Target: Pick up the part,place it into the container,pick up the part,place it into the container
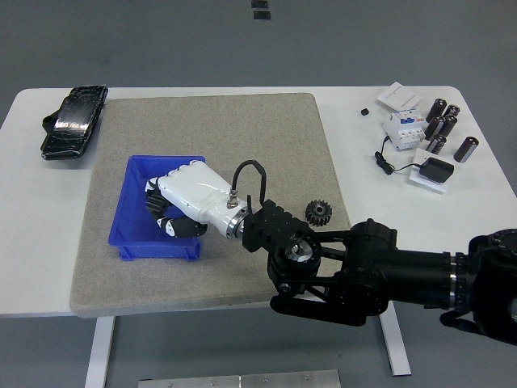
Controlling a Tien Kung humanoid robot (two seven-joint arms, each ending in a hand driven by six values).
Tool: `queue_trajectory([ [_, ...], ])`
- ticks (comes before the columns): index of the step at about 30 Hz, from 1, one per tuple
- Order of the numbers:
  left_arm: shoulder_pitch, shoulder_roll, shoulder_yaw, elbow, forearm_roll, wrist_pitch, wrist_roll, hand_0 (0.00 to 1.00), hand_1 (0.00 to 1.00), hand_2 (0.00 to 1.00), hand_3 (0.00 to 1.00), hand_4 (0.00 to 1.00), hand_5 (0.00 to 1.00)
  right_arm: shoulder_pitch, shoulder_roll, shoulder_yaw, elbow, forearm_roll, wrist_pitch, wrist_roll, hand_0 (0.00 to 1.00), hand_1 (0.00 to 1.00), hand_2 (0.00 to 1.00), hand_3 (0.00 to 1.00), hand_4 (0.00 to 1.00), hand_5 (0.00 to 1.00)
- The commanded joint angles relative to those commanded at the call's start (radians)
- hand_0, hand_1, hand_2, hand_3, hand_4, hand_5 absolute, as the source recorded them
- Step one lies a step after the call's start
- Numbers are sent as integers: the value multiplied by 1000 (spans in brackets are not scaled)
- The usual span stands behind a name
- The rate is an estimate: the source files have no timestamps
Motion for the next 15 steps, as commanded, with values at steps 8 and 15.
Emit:
queue_trajectory([
  [8,-3,0,0,0,2,-1,0,682,657,627,572,711,292,-4,0,-23,-75,28,-3,15,635,704,694,684,504,361],
  [15,-4,0,0,0,2,-1,-1,682,657,627,571,711,293,-10,0,-22,-66,57,24,21,737,806,798,724,615,363],
])
